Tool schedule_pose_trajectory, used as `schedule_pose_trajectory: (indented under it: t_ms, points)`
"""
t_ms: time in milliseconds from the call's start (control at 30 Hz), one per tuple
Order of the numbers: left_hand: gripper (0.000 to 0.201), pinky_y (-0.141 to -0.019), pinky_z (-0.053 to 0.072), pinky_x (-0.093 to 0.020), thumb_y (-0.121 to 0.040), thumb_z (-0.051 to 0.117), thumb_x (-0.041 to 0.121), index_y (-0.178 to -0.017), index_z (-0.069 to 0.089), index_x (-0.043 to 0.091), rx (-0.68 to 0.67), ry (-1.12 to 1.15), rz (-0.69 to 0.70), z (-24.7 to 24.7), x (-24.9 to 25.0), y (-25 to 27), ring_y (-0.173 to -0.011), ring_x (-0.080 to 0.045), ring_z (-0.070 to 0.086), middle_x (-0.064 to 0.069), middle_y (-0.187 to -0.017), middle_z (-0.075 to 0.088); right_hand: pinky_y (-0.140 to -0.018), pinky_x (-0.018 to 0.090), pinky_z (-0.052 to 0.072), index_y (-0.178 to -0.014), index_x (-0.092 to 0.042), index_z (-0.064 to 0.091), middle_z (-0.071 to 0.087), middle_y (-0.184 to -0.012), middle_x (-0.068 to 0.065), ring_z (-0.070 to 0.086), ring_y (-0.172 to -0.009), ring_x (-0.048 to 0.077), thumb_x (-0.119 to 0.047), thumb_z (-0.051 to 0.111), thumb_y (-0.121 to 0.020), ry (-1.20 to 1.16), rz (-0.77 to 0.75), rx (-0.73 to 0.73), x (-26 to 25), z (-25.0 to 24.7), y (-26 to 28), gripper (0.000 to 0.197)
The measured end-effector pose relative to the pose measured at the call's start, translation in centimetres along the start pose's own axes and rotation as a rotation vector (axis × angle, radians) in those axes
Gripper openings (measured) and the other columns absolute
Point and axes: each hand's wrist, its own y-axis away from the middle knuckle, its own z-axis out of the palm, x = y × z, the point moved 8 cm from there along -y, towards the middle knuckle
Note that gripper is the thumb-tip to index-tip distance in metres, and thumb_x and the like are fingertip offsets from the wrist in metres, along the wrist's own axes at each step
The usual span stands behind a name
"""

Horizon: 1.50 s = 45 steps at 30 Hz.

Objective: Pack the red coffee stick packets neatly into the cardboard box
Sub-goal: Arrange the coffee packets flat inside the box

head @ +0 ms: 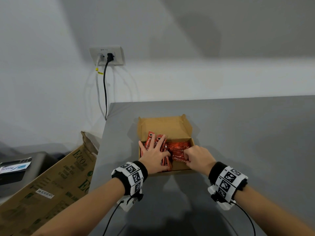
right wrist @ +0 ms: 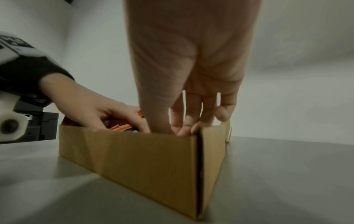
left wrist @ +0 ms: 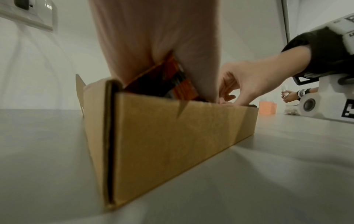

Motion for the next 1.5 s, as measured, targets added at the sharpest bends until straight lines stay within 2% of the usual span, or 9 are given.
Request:
schedule_pose_trajectory:
  t_ms: [167,333,633,800,967,1100,1333,1433,1500]
  points:
    - [0.048,-0.096,-0.003,-0.079,-0.086,0.054,0.055,-0.128,0.046,0.035,0.003,0.005,0.001,0.0,0.0,0.0,-0.140,-0.039,-0.023,-0.004,-0.157,-0.018,-0.071,0.027,0.036,-0.095,-0.016,0.061,0.064,-0.103,0.003,0.059,-0.097,0.025,-0.022,0.056,-0.085,0.039,0.018,0.002,-0.3,0.2,-0.2,0.013]
    - [0.044,-0.097,-0.002,-0.078,-0.087,0.053,0.052,-0.125,0.045,0.031,0.008,0.013,0.007,-0.1,0.0,0.1,-0.140,-0.040,-0.022,-0.004,-0.156,-0.018,-0.091,0.034,0.036,-0.095,-0.018,0.062,0.065,-0.103,0.001,0.058,-0.102,0.023,-0.026,0.059,-0.088,0.101,0.043,0.015,0.1,-0.3,-0.8,0.011]
    - [0.035,-0.098,-0.001,-0.078,-0.088,0.054,0.047,-0.118,0.049,0.029,0.033,0.062,0.032,-0.5,0.0,0.5,-0.141,-0.039,-0.021,-0.002,-0.157,-0.015,-0.084,0.035,0.032,-0.084,-0.023,0.062,0.066,-0.095,-0.002,0.058,-0.095,0.021,-0.021,0.061,-0.084,0.138,0.026,0.037,0.0,-1.0,-2.1,0.002]
    - [0.035,-0.099,-0.001,-0.078,-0.088,0.055,0.047,-0.118,0.049,0.029,0.036,0.085,0.047,-0.6,0.1,0.6,-0.140,-0.039,-0.022,-0.002,-0.157,-0.015,-0.078,0.030,0.034,-0.081,-0.022,0.061,0.066,-0.094,-0.003,0.058,-0.095,0.021,-0.019,0.060,-0.084,0.046,0.072,0.063,0.5,-0.5,-2.2,0.004]
    - [0.027,-0.097,-0.002,-0.079,-0.089,0.056,0.042,-0.115,0.051,0.035,0.027,0.104,0.093,-0.7,0.1,0.7,-0.140,-0.039,-0.023,0.000,-0.157,-0.015,-0.084,0.033,0.037,-0.083,-0.022,0.063,0.066,-0.094,-0.004,0.059,-0.095,0.020,-0.021,0.064,-0.080,0.032,0.065,0.046,0.6,-0.5,-2.6,0.003]
    - [0.033,-0.096,-0.004,-0.079,-0.091,0.054,0.040,-0.123,0.048,0.042,0.019,0.093,0.109,-0.7,0.2,0.7,-0.139,-0.038,-0.025,0.000,-0.157,-0.016,-0.087,0.035,0.038,-0.083,-0.022,0.063,0.066,-0.094,-0.005,0.059,-0.095,0.020,-0.023,0.068,-0.078,0.014,0.058,0.033,0.6,-0.6,-2.8,0.007]
    - [0.042,-0.097,-0.003,-0.079,-0.087,0.058,0.044,-0.127,0.045,0.038,0.001,0.045,0.067,-0.4,0.2,0.5,-0.140,-0.038,-0.023,-0.001,-0.157,-0.016,-0.083,0.032,0.028,-0.075,-0.027,0.053,0.064,-0.089,-0.010,0.058,-0.091,0.015,-0.031,0.072,-0.077,0.031,0.014,0.024,0.6,-0.9,-2.7,0.019]
    - [0.043,-0.097,-0.002,-0.079,-0.087,0.058,0.045,-0.127,0.045,0.038,0.007,0.036,0.060,-0.4,0.2,0.4,-0.140,-0.038,-0.023,-0.001,-0.157,-0.017,-0.078,0.030,0.021,-0.077,-0.027,0.053,0.055,-0.083,-0.012,0.054,-0.092,0.015,-0.024,0.066,-0.082,0.085,-0.023,0.038,0.4,-1.2,-2.2,0.014]
    - [0.043,-0.097,-0.002,-0.079,-0.087,0.058,0.045,-0.127,0.045,0.038,0.008,0.033,0.058,-0.3,0.2,0.4,-0.140,-0.038,-0.023,-0.001,-0.157,-0.017,-0.077,0.031,0.020,-0.082,-0.026,0.058,0.059,-0.089,-0.010,0.050,-0.096,0.016,-0.022,0.062,-0.082,0.137,-0.039,0.056,0.3,-1.3,-1.9,0.006]
